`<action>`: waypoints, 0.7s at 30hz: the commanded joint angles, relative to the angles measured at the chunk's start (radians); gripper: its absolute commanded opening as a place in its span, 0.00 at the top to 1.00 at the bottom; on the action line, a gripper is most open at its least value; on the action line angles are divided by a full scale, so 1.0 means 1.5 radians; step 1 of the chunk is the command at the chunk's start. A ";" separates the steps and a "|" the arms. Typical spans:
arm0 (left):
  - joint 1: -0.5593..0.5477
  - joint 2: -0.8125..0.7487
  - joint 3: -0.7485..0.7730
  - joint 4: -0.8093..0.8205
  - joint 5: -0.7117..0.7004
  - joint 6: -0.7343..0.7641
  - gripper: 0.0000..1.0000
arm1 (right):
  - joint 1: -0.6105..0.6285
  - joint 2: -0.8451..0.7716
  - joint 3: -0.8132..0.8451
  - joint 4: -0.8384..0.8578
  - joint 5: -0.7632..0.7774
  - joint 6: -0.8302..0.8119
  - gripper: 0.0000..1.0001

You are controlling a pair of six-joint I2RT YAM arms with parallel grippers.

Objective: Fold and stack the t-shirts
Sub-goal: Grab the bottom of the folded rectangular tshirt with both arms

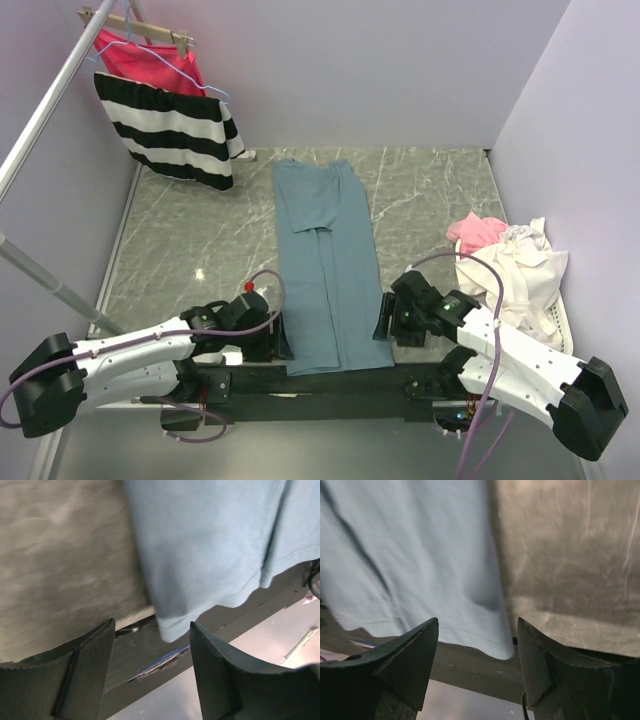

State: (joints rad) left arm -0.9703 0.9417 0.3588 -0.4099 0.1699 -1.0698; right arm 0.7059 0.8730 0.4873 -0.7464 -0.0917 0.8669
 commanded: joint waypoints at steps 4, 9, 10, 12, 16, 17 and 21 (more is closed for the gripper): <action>-0.048 0.068 0.008 0.056 -0.054 -0.041 0.32 | 0.047 -0.022 -0.047 0.003 0.033 0.091 0.30; -0.060 0.093 -0.006 0.097 -0.063 -0.058 0.34 | 0.067 -0.035 -0.091 0.038 0.020 0.118 0.33; -0.062 0.093 -0.009 0.106 -0.062 -0.062 0.35 | 0.069 -0.038 -0.107 0.044 0.014 0.128 0.34; -0.070 0.089 -0.017 0.111 -0.064 -0.072 0.38 | 0.072 -0.045 -0.122 0.060 0.004 0.132 0.36; -0.083 0.070 -0.032 0.110 -0.066 -0.090 0.45 | 0.079 -0.055 -0.143 0.075 -0.005 0.142 0.42; -0.088 0.067 -0.036 0.107 -0.067 -0.094 0.47 | 0.078 -0.060 -0.143 0.074 -0.005 0.142 0.44; -0.110 0.055 -0.045 0.116 -0.075 -0.111 0.72 | 0.079 -0.067 -0.145 0.084 -0.004 0.139 0.60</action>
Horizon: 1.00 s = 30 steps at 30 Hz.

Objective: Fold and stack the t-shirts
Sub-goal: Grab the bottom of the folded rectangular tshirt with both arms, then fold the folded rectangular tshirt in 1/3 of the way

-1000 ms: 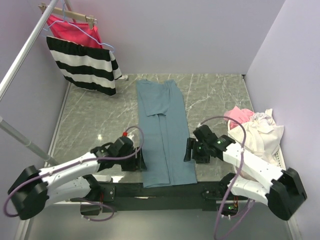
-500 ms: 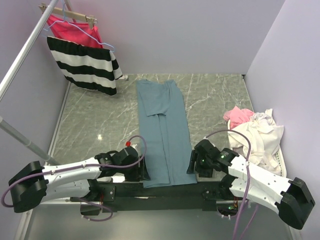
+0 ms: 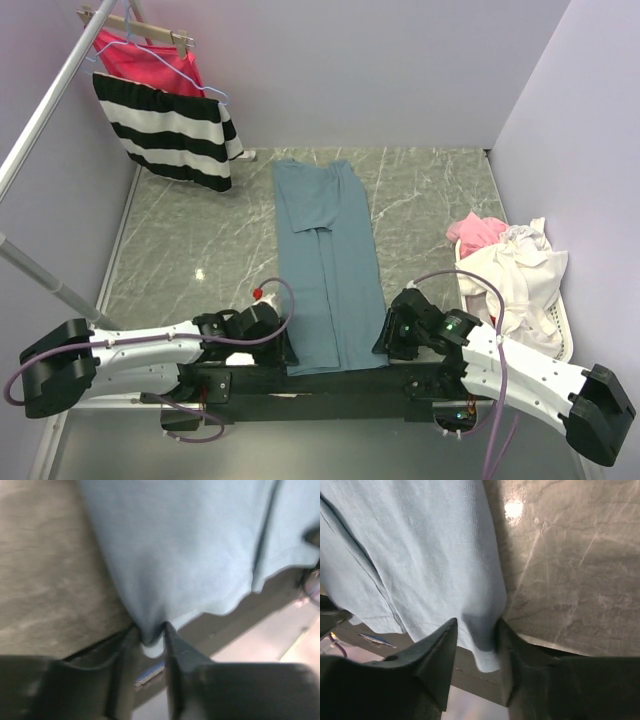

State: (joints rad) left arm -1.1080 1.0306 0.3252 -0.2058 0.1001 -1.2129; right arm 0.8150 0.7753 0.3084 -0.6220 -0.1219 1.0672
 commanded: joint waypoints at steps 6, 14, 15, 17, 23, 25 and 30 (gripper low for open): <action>-0.020 0.024 0.046 -0.069 -0.065 0.015 0.99 | 0.008 -0.012 0.029 -0.028 0.068 -0.020 0.99; -0.019 0.046 0.204 -0.155 -0.193 0.091 0.99 | 0.006 0.009 0.142 -0.013 0.133 -0.137 0.96; -0.016 0.059 0.218 -0.158 -0.204 0.097 0.99 | 0.005 0.021 0.167 -0.010 0.138 -0.149 0.95; -0.001 0.074 0.244 -0.153 -0.219 0.114 0.99 | 0.002 0.063 0.192 0.005 0.153 -0.183 0.94; 0.109 0.115 0.288 -0.105 -0.232 0.190 0.99 | -0.047 0.187 0.286 0.058 0.192 -0.292 0.93; 0.145 0.138 0.311 -0.086 -0.223 0.213 0.99 | -0.073 0.238 0.319 0.073 0.186 -0.333 0.93; 0.232 0.225 0.376 -0.042 -0.211 0.291 0.99 | -0.164 0.343 0.406 0.144 0.144 -0.411 0.93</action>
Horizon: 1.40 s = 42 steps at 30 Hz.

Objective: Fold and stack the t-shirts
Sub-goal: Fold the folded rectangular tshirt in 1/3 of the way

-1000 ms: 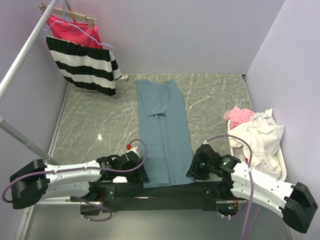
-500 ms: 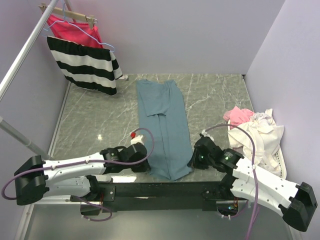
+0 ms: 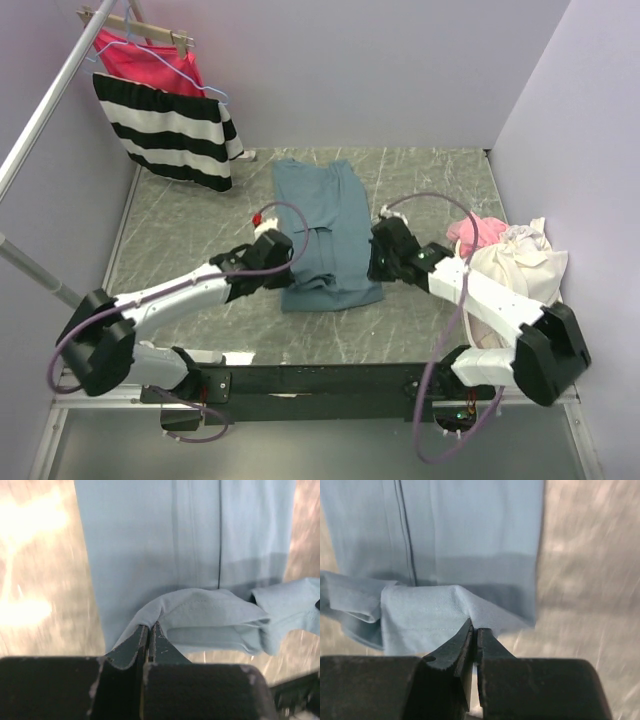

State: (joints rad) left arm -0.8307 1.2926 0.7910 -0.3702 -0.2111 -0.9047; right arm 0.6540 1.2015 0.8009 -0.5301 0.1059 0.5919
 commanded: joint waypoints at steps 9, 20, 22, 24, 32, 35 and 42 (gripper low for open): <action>0.166 0.228 0.189 0.109 0.064 0.152 0.93 | -0.136 0.356 0.294 0.083 -0.101 -0.161 0.77; 0.196 0.226 0.202 0.077 -0.007 0.161 0.01 | -0.192 0.330 0.324 0.094 -0.015 -0.176 0.39; 0.195 0.209 0.196 0.085 0.019 0.169 0.01 | -0.192 0.309 0.323 0.084 -0.036 -0.177 0.39; 0.195 0.192 0.194 0.092 0.061 0.174 0.01 | -0.192 0.295 0.315 0.083 -0.088 -0.178 0.39; 0.195 0.182 0.184 0.123 0.267 0.186 0.01 | -0.180 0.278 0.266 0.061 -0.227 -0.151 0.45; 0.195 0.205 0.170 0.149 0.320 0.180 0.01 | -0.174 0.276 0.244 0.070 -0.274 -0.144 0.46; 0.195 0.271 0.172 0.189 0.363 0.165 0.01 | -0.127 0.290 0.247 0.066 -0.307 -0.138 0.48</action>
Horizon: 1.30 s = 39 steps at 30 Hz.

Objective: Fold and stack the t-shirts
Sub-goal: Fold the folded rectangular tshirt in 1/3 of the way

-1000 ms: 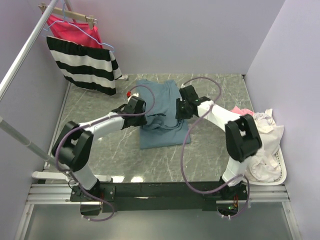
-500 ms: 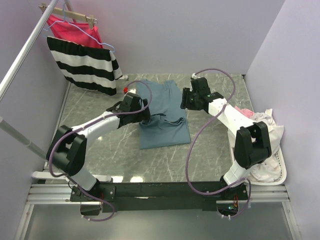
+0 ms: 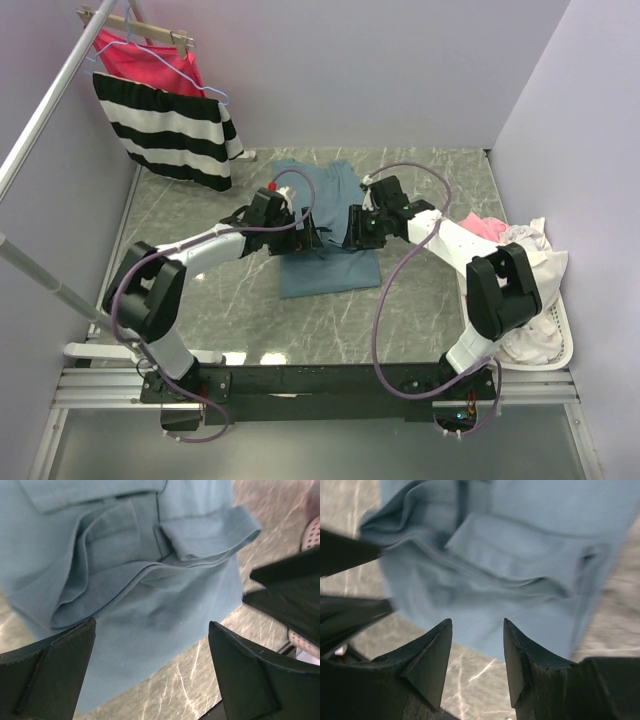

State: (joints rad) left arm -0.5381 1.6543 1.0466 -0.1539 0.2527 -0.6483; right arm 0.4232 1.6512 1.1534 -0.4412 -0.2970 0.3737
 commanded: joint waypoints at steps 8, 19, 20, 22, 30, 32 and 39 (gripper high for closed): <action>0.000 0.085 0.044 0.053 0.071 -0.012 0.01 | 0.052 0.030 0.027 0.000 -0.051 0.015 0.48; 0.001 0.100 0.098 0.004 0.013 0.019 0.01 | 0.044 0.114 0.064 0.002 0.008 -0.009 0.47; 0.001 0.103 0.104 0.000 0.005 0.027 0.00 | 0.042 0.122 0.072 0.003 0.018 -0.009 0.47; 0.002 0.113 0.125 -0.019 -0.020 0.037 0.01 | 0.032 0.153 0.106 -0.003 0.037 -0.016 0.47; 0.011 0.099 0.165 -0.055 -0.080 0.083 0.01 | -0.005 0.244 0.238 -0.023 0.064 -0.037 0.46; 0.010 0.080 0.155 -0.045 -0.049 0.087 0.01 | -0.006 0.268 0.265 -0.034 0.075 -0.041 0.45; 0.005 -0.003 0.093 0.000 0.081 0.079 0.01 | -0.019 0.301 0.315 -0.020 0.066 -0.042 0.44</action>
State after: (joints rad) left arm -0.5220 1.7557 1.2198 -0.2157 0.2462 -0.5491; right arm 0.4049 2.0922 1.5734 -0.4812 -0.2100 0.3286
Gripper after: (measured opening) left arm 0.994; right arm 0.558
